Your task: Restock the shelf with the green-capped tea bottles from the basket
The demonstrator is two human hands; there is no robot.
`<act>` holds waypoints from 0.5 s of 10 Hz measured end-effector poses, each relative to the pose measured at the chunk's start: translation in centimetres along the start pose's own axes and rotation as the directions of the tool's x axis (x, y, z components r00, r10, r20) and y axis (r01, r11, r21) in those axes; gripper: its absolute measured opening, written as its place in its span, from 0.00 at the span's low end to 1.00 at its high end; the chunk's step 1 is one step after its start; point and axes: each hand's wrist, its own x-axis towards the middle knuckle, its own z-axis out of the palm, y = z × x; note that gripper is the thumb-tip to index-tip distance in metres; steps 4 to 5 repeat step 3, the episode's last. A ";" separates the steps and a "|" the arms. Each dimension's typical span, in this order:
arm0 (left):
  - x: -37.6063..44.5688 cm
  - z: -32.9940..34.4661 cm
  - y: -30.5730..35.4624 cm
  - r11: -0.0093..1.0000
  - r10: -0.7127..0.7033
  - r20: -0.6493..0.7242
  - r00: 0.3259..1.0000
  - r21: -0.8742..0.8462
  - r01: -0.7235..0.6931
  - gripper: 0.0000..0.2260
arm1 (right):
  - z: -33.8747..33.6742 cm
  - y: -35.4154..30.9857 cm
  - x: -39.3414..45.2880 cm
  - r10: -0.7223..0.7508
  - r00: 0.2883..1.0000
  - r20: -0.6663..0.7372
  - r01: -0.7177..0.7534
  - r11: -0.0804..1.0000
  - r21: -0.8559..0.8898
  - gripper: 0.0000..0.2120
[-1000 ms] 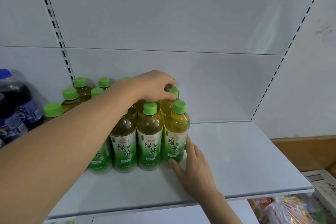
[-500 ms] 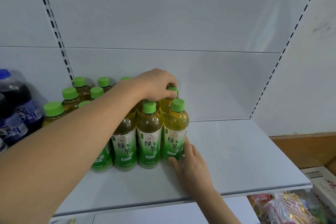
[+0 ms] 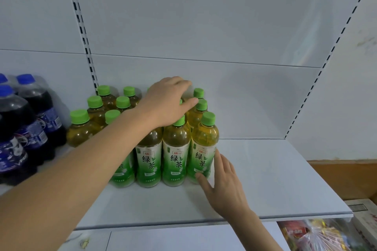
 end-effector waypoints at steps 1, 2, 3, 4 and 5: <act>-2.9 -0.1 -0.2 0.999 -0.002 -0.073 0.997 0.049 0.006 0.33 | -0.9 -0.4 0.1 -0.046 0.997 -0.060 0.043 0.998 -0.048 0.40; -5.7 -0.2 -0.2 0.993 -0.037 -0.096 0.995 0.109 0.048 0.36 | -1.7 -1.0 0.0 -0.064 0.995 -0.076 0.053 0.989 -0.140 0.42; -8.9 -0.4 0.0 0.983 -0.082 -0.078 0.994 0.156 0.094 0.40 | -3.1 -2.3 -0.4 -0.035 0.996 -0.086 0.014 0.970 -0.241 0.45; -8.9 -0.4 0.0 0.983 -0.082 -0.078 0.994 0.156 0.094 0.40 | -3.1 -2.3 -0.4 -0.035 0.996 -0.086 0.014 0.970 -0.241 0.45; -8.9 -0.4 0.0 0.983 -0.082 -0.078 0.994 0.156 0.094 0.40 | -3.1 -2.3 -0.4 -0.035 0.996 -0.086 0.014 0.970 -0.241 0.45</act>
